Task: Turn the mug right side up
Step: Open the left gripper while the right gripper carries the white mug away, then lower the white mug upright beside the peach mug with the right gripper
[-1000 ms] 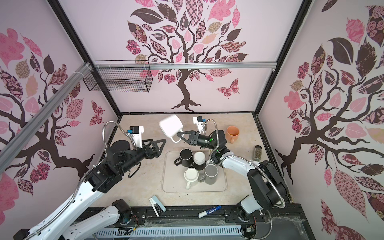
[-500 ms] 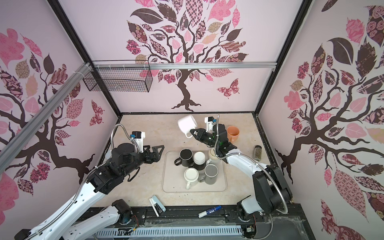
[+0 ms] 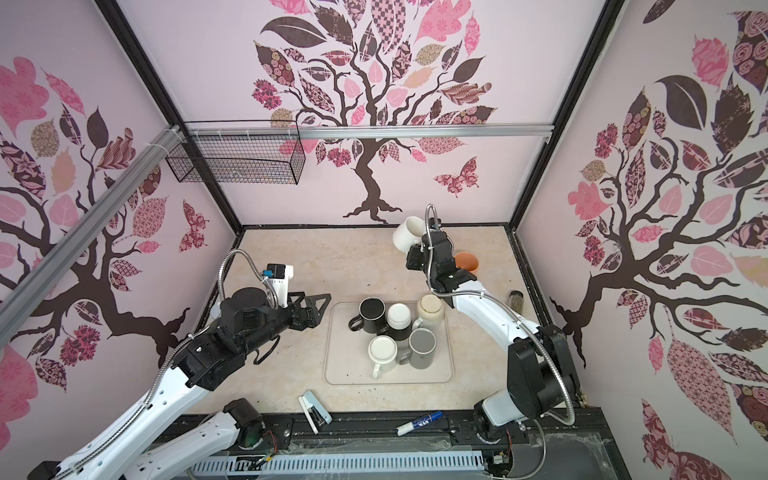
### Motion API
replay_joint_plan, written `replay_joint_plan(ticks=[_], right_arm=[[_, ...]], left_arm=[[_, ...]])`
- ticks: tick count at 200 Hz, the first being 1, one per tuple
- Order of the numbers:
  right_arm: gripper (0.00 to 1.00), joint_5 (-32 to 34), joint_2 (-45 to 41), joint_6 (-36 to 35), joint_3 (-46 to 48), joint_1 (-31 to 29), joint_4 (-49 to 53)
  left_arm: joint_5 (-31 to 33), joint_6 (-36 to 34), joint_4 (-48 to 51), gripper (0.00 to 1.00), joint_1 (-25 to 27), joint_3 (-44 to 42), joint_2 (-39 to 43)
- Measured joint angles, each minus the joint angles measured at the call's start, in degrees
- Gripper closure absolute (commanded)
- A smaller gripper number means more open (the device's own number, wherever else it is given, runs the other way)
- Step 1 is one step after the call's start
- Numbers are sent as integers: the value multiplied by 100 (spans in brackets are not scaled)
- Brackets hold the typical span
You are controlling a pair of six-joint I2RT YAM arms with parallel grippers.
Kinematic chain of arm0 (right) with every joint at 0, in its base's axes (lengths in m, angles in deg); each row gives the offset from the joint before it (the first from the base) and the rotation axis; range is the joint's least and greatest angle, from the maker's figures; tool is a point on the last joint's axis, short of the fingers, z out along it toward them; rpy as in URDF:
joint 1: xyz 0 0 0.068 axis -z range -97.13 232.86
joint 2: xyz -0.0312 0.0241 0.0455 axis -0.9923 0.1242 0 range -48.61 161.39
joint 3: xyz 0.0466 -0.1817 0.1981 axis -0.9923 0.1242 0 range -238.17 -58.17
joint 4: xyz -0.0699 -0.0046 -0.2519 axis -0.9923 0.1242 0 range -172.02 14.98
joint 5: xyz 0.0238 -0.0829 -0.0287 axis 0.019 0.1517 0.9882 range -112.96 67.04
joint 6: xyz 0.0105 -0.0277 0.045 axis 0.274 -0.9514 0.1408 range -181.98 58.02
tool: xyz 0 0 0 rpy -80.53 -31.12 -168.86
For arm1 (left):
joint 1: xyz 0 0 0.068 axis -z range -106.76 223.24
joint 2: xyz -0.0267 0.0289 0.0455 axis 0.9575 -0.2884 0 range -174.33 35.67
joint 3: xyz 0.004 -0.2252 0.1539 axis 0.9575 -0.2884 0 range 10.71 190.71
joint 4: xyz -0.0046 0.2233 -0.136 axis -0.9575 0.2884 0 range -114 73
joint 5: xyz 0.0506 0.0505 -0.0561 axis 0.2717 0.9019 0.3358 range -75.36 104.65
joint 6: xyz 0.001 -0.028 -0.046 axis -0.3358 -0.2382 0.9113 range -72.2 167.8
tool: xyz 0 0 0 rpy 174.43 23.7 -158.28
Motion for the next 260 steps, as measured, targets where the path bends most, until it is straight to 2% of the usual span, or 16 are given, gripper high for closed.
replay_joint_plan(ticks=[36, 109, 175, 260], right_arm=[[100, 306, 649, -352, -284, 219, 328], [100, 831, 1316, -741, -284, 348, 728], [100, 1097, 1668, -999, -284, 356, 750], [100, 1311, 1679, -1145, -118, 387, 686]], left_arm=[[-57, 2, -35, 10, -2, -55, -96], [-173, 2, -103, 10, 0, -140, -352], [-293, 20, -297, 10, 0, -269, -273], [-404, 24, -393, 10, -2, -302, -219]])
